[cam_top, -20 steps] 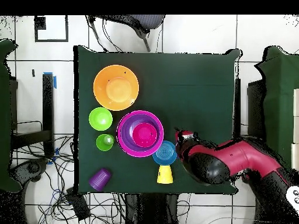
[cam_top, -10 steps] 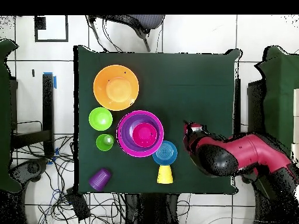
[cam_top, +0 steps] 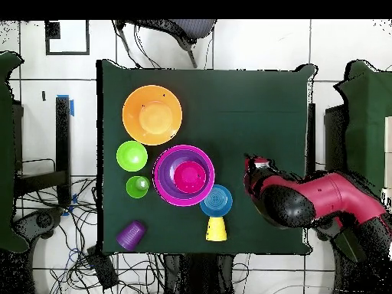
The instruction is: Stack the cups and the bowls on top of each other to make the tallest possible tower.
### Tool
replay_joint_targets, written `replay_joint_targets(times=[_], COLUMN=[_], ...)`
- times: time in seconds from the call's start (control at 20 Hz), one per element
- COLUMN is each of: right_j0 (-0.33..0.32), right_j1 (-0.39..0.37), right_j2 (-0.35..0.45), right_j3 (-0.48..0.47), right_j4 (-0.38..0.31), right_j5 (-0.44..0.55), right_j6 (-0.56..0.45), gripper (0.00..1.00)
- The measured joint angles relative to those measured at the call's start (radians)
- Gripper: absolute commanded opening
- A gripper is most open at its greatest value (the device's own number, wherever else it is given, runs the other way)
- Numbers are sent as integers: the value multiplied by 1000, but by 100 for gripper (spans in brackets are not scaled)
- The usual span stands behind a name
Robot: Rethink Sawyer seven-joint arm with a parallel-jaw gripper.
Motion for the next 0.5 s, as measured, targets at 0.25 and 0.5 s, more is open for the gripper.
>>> replay_joint_targets(times=[0.25, 0.5], right_j0=[1, 3], right_j1=[1, 1], right_j2=[-4, -8], right_j3=[0, -1], right_j4=[-3, -6], right_j5=[0, 0], right_j6=[0, 0], gripper=[100, 100])
